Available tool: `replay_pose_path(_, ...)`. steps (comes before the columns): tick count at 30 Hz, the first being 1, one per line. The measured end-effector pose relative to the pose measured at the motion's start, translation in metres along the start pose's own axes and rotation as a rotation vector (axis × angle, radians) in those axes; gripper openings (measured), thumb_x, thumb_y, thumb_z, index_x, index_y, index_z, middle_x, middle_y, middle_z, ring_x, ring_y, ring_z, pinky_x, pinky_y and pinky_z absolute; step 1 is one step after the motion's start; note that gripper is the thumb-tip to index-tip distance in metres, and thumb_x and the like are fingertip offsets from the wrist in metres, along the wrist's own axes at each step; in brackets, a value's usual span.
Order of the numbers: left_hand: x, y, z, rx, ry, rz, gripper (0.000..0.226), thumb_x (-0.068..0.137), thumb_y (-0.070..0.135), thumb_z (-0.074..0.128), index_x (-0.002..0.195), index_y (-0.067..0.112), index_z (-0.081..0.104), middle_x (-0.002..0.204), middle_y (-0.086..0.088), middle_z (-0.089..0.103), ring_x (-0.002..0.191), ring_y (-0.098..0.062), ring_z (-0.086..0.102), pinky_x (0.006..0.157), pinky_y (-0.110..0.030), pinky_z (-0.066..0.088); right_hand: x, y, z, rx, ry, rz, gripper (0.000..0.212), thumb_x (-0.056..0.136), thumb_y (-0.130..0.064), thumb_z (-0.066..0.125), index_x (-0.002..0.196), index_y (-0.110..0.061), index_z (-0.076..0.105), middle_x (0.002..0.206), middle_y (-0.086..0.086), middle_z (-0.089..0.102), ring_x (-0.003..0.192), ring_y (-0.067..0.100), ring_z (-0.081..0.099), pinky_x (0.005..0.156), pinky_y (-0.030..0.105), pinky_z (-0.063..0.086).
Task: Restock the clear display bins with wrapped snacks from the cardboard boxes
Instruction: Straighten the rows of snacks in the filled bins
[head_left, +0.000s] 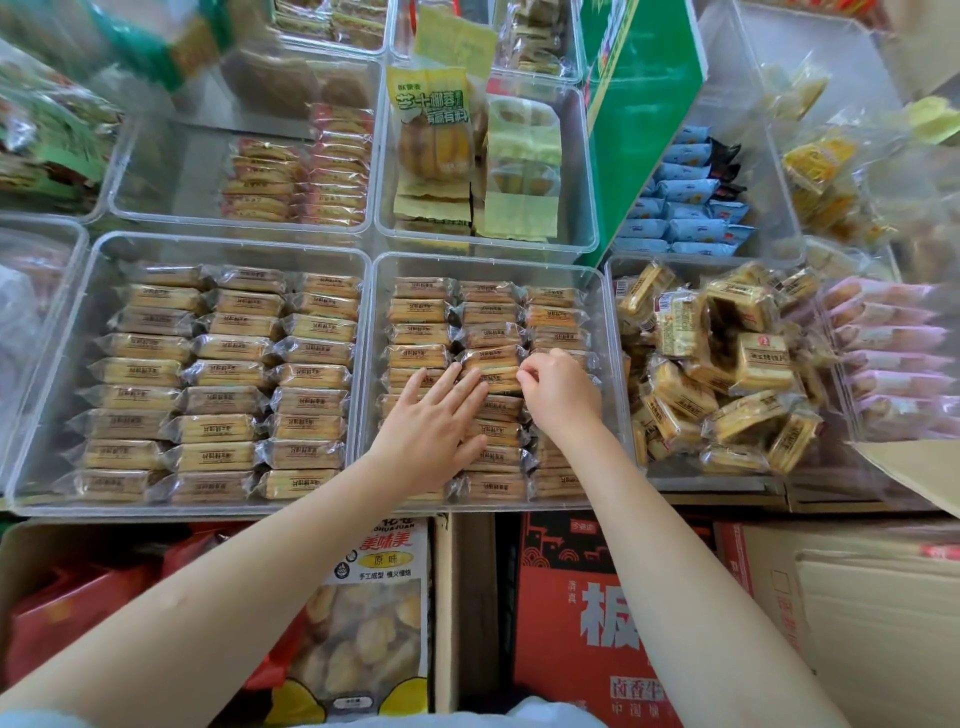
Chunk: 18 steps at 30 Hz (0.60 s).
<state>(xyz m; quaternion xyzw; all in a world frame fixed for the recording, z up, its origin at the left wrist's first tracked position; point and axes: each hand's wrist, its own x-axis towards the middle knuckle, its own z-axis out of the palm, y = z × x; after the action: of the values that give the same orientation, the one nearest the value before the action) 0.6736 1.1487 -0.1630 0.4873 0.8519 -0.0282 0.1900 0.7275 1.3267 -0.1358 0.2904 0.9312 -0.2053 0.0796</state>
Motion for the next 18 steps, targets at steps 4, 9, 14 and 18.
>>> replay_pose_path(4,0.000,0.003,0.000,-0.013,-0.006,-0.026,0.072,0.103,0.061,0.014,0.161,0.021,-0.003,0.168,0.002,-0.010,0.154,-0.018,-0.014,0.124,-0.048,-0.007,-0.029,0.004,0.005,0.044,0.136,-0.074,0.017,0.100,-0.030,0.057,0.102,-0.015,0.065,0.101,-0.001,0.056,0.072,0.016,0.054,0.054,0.026,0.033)
replay_pose_path(9,0.001,0.006,0.003,-0.029,0.007,-0.041,0.073,0.103,0.061,0.015,0.161,0.021,-0.003,0.168,0.002,-0.009,0.154,-0.018,-0.014,0.125,-0.049,-0.006,-0.041,0.008,0.016,-0.106,0.038,0.070,0.027,0.098,-0.041,0.057,0.105,-0.016,0.064,0.107,0.000,0.055,0.076,0.015,0.048,0.064,0.028,0.037)
replay_pose_path(14,-0.003,0.004,0.006,-0.024,0.033,-0.031,0.076,0.100,0.064,0.006,0.161,0.020,-0.004,0.168,0.002,-0.009,0.153,-0.018,-0.015,0.125,-0.048,-0.005,-0.031,-0.004,0.011,0.031,0.057,0.057,0.019,0.101,-0.024,0.052,0.099,-0.015,0.068,0.104,-0.002,0.054,0.077,0.014,0.050,0.058,0.025,0.037)
replay_pose_path(18,-0.011,-0.001,0.008,-0.016,0.037,-0.015,0.086,0.088,0.066,-0.011,0.160,0.021,-0.007,0.167,0.003,-0.011,0.153,-0.018,-0.017,0.124,-0.048,-0.007,-0.021,-0.007,0.006,0.088,0.059,0.076,0.018,0.101,-0.024,0.052,0.096,-0.014,0.065,0.104,-0.003,0.051,0.078,0.014,0.051,0.054,0.022,0.032)
